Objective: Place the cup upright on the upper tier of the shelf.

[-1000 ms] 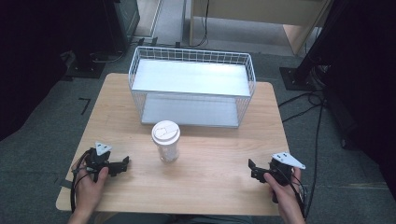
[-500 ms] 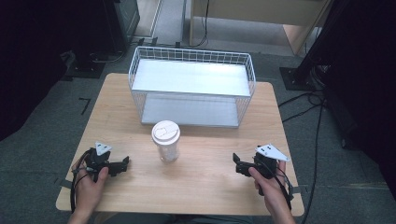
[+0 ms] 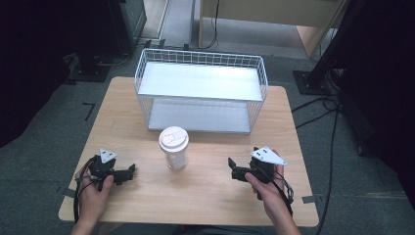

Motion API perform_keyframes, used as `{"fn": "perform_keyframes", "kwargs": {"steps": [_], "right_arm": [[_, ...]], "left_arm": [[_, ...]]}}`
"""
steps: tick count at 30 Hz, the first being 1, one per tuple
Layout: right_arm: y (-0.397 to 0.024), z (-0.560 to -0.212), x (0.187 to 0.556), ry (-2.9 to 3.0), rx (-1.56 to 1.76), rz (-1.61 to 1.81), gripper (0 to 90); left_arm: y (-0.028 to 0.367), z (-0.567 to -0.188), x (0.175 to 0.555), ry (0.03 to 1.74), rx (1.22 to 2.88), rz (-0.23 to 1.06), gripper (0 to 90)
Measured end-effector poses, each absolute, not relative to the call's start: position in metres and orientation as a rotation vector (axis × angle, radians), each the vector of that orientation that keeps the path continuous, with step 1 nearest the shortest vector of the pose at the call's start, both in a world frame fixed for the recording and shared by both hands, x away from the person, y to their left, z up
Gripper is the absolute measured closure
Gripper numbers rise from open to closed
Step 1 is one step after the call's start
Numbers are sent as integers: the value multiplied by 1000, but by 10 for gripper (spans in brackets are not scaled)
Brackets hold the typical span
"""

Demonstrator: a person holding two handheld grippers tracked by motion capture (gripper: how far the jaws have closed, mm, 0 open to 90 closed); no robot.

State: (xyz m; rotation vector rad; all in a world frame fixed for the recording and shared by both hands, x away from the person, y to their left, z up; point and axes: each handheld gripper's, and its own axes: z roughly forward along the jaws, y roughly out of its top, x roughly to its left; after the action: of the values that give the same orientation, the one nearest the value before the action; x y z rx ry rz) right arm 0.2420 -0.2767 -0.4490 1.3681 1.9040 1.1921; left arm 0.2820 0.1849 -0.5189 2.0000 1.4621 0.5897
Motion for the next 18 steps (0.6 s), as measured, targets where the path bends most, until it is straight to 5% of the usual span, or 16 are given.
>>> {"fn": "perform_keyframes", "kwargs": {"steps": [18], "right_arm": [[-222, -453, 234, 1900, 1162, 1514, 8]], "left_arm": [[185, -519, 282, 1463, 1997, 590, 0]]}}
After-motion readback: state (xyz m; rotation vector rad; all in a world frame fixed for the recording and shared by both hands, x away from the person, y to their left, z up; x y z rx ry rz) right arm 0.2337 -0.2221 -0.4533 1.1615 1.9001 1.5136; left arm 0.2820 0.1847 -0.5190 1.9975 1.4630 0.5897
